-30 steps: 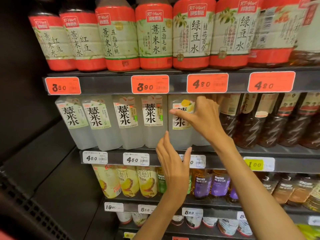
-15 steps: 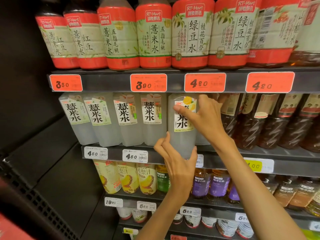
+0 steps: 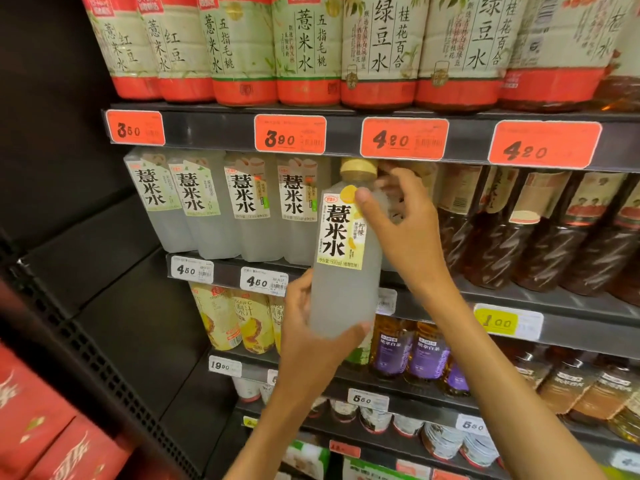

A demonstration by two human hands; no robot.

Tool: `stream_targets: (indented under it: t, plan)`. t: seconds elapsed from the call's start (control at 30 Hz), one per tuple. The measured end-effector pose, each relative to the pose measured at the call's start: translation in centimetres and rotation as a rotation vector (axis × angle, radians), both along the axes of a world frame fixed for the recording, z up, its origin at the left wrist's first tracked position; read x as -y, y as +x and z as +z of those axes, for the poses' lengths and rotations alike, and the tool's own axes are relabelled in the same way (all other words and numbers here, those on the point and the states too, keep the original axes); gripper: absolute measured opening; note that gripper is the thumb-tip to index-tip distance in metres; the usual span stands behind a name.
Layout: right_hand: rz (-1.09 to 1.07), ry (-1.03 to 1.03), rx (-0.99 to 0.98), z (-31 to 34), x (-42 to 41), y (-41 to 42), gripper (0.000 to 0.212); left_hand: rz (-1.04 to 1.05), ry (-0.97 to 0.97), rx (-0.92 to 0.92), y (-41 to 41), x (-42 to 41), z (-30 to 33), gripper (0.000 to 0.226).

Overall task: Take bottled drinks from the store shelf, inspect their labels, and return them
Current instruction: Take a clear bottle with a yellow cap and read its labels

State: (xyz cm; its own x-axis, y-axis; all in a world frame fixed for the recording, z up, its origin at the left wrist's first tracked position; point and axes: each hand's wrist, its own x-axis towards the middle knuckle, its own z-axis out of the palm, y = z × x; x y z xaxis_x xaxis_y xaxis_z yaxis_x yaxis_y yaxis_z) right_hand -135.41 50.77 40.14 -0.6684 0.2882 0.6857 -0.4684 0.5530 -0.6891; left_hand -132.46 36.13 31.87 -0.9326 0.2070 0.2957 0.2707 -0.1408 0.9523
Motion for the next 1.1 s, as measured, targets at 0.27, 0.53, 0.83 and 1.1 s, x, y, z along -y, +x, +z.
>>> stream_targets:
  t: [0.27, 0.53, 0.83, 1.1]
  plan:
    - [0.669, -0.844, 0.33, -0.3, 2.1, 2.1, 0.02, -0.377, -0.02, 0.171, 1.6, 3.5, 0.1, 0.079]
    - [0.293, -0.676, 0.335, 0.9, 4.6, 5.2, 0.042, -0.33, -0.358, 0.127, 3.9, 3.3, 1.6, 0.08]
    - [0.85, -0.982, 0.333, 1.6, 4.4, 7.4, 0.049, -0.907, 0.003, 0.259, 4.8, 7.1, 2.1, 0.068]
    - [0.352, -0.657, 0.182, 2.2, 5.8, 9.9, 0.039, -0.537, -0.041, 0.255, 4.7, 6.1, 1.7, 0.069]
